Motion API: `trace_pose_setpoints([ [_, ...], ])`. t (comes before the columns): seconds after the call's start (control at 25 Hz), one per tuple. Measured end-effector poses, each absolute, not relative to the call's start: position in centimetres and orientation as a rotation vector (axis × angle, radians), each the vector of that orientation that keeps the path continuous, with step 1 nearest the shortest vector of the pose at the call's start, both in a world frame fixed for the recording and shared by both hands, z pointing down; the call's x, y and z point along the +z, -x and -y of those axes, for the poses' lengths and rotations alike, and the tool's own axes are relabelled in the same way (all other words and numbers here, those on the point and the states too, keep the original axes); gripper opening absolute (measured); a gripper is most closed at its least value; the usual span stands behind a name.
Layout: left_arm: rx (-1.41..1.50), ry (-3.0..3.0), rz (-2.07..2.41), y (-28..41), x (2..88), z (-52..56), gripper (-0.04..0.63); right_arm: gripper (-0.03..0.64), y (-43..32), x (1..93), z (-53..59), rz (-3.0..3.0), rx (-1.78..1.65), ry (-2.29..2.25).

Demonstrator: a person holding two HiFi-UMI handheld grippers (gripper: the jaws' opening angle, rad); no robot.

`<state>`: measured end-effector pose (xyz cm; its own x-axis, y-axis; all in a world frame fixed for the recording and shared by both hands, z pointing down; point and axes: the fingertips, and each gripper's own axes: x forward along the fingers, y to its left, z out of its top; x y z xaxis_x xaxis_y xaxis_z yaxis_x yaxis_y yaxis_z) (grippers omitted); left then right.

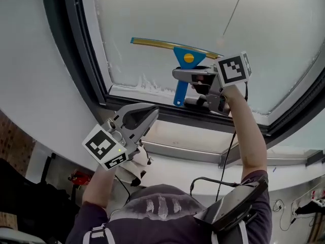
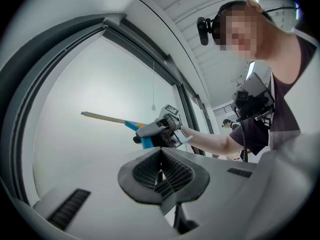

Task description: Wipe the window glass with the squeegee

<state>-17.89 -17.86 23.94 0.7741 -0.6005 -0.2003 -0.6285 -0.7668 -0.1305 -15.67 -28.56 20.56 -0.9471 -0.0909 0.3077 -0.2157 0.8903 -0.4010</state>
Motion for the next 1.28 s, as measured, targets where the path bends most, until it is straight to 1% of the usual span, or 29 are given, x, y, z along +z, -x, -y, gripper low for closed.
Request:
trace_pose_setpoints([
  [0.24,0.197,2.777,-0.893,16.1,23.2,18.0,0.006,0.123,13.8,14.6,28.9,2.794,0.480,-0.236],
  [0.44,0.208,2.780,-0.858,15.2,22.9,17.8,0.006,0.124,11.9,10.4,29.4,2.816,0.425,-0.261],
  [0.84,0.199,2.769,-0.803,13.6,22.0,17.2,0.006,0.123,10.6,3.2,29.7,2.830,0.235,-0.312],
  [1.28,0.213,2.751,-0.836,14.2,21.9,16.9,0.006,0.123,10.4,1.6,30.4,2.813,0.283,-0.285],
])
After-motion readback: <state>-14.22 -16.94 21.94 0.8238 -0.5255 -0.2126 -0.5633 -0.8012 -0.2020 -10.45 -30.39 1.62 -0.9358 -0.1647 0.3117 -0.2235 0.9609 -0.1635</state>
